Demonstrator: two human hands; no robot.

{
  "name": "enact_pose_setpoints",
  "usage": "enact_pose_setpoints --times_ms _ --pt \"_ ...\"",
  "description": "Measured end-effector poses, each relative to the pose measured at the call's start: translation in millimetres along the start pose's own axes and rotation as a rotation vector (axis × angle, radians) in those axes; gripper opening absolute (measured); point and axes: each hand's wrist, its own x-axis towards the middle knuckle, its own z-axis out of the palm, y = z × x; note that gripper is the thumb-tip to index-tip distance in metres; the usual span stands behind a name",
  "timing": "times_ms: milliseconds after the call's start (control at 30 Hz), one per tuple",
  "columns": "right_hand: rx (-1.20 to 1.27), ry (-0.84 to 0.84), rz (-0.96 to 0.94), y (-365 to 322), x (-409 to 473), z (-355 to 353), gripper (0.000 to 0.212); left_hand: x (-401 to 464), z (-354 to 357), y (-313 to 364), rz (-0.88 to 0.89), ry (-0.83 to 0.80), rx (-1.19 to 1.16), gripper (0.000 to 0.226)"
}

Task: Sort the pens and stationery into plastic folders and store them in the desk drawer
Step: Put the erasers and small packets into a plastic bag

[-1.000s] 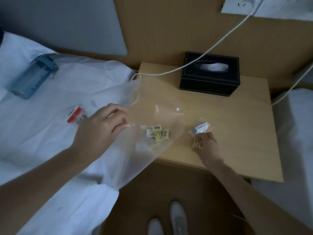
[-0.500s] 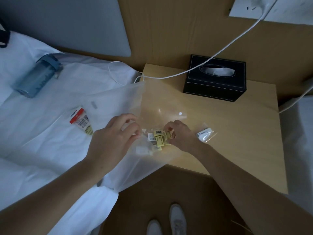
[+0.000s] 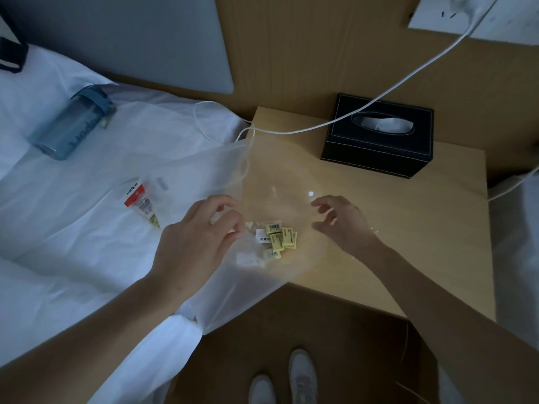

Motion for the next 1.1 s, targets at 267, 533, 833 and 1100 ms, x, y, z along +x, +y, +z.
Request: enact_pose_setpoints --times_ms 267,533,833,1100 --pt "-0.291 0.056 0.088 53 -7 -31 0.058 3 2 5 -0.021 -0.025 0.006 0.01" --pt "-0.487 -0.034 0.103 78 -25 -14 0.057 10 4 13 -0.044 -0.042 0.013 0.012" --pt "-0.283 0.057 0.214 81 -32 -30 0.017 16 4 20 -0.014 -0.058 0.012 0.011" --pt "0.282 0.105 0.119 28 -16 -37 0.017 16 3 19 -0.006 -0.051 -0.004 0.011"
